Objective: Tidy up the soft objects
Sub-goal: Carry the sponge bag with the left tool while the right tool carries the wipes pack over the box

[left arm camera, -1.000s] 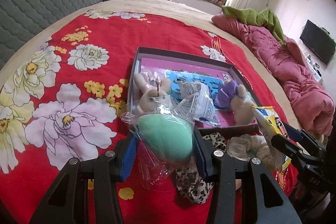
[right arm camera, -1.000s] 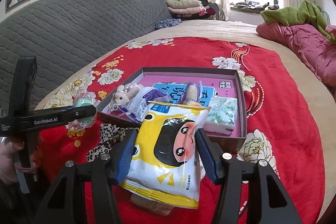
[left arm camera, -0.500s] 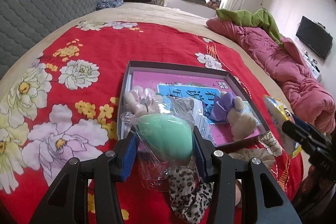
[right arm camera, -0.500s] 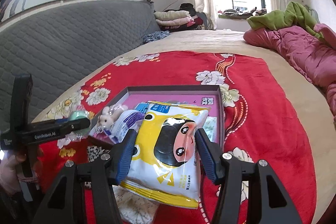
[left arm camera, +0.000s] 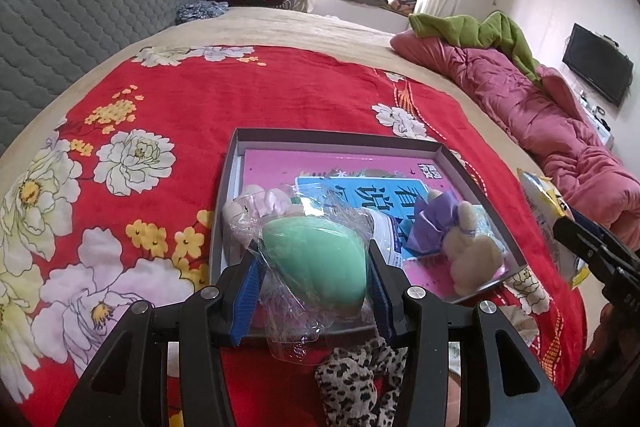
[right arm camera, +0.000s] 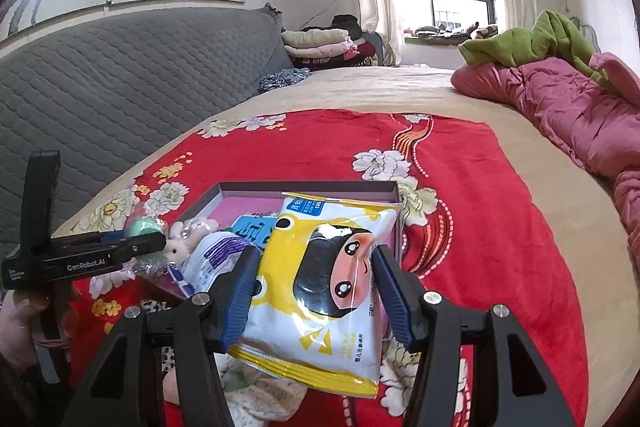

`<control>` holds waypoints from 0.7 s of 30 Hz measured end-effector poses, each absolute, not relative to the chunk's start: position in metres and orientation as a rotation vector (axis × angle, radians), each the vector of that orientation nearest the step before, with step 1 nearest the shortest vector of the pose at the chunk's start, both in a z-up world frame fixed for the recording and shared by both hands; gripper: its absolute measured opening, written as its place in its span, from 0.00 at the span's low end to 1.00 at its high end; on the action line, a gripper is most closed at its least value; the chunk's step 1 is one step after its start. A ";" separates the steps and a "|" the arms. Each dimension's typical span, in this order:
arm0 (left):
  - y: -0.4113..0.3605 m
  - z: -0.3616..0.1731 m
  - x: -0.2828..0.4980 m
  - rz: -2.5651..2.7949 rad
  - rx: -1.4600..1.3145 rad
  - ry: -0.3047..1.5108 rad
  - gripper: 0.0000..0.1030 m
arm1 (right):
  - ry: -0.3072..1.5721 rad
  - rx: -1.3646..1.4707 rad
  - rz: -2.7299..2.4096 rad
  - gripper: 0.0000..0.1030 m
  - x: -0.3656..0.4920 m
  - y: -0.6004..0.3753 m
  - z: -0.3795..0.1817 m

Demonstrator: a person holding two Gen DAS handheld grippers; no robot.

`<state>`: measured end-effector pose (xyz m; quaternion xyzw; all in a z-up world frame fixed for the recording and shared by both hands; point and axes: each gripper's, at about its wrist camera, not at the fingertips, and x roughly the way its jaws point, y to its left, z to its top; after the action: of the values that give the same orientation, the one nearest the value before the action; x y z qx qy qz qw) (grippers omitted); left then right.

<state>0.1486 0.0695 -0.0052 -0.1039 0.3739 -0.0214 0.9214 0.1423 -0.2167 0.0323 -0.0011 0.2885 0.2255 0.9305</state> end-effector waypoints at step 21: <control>0.071 -0.002 0.161 -0.037 -0.216 0.758 0.48 | 0.554 0.027 0.455 0.56 0.171 -0.219 0.043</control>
<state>0.1612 0.0705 -0.0018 -0.1050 0.3692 -0.0180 0.9232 0.1714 -0.2186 0.0433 0.0132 0.2709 0.2225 0.9364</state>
